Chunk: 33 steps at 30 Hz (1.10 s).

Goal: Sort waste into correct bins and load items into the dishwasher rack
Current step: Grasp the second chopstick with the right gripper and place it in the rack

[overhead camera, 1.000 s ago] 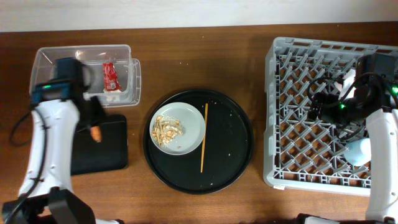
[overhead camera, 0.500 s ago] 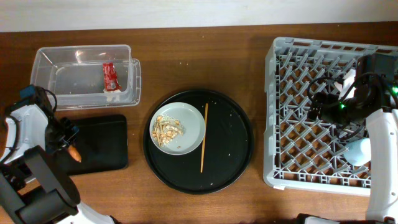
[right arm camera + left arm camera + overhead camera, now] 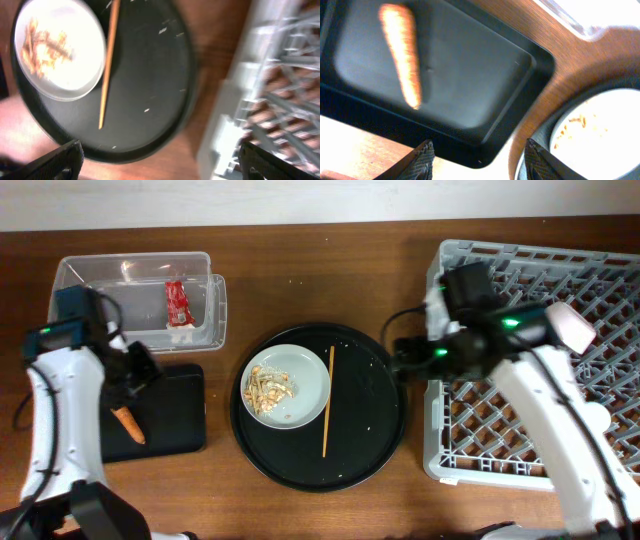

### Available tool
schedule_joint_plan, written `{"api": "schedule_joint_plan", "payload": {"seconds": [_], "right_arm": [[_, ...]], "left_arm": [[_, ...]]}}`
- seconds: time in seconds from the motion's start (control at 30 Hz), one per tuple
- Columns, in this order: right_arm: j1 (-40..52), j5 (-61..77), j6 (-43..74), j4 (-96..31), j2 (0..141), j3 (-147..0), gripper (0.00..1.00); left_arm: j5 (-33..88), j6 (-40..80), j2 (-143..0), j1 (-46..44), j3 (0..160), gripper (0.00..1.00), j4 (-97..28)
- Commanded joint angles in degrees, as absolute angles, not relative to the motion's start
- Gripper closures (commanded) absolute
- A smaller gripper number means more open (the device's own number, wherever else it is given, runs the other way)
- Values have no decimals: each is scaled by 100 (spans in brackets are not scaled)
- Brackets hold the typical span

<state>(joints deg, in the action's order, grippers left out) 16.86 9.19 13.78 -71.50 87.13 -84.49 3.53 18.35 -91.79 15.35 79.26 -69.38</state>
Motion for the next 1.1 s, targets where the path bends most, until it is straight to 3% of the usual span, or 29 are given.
{"api": "schedule_joint_plan", "payload": {"seconds": [0.0, 0.13, 0.27, 0.47, 0.73, 0.87, 1.03, 1.07], "right_arm": [[2626, 893, 1846, -7015, 9421, -8477, 2], [3618, 773, 2320, -6517, 10565, -8477, 1], [3975, 510, 2650, -6250, 11325, -8475, 0], [3979, 165, 2755, -6180, 11476, -8283, 0], [3977, 56, 3218, -5153, 11476, -7511, 2], [3975, -183, 4117, -5153, 11476, -7511, 14], [3975, -21, 4254, -5164, 11476, -7511, 52], [3975, 3, 4252, -5168, 11476, -7511, 63]], "left_arm": [[272, 1708, -9094, 1004, 7996, 43, -6934], [215, 1706, -9094, 980, 7996, 43, -6949], [213, 1706, -9094, 980, 7996, 43, -6947], [213, 1706, -9094, 980, 7996, 42, -6949], [213, 1706, -9094, 980, 7996, 43, -6949], [169, 1704, -9094, 980, 7996, 43, -6949], [150, 1704, -9094, 980, 7996, 43, -6949], [150, 1704, -9094, 980, 7996, 43, -6949]]}}
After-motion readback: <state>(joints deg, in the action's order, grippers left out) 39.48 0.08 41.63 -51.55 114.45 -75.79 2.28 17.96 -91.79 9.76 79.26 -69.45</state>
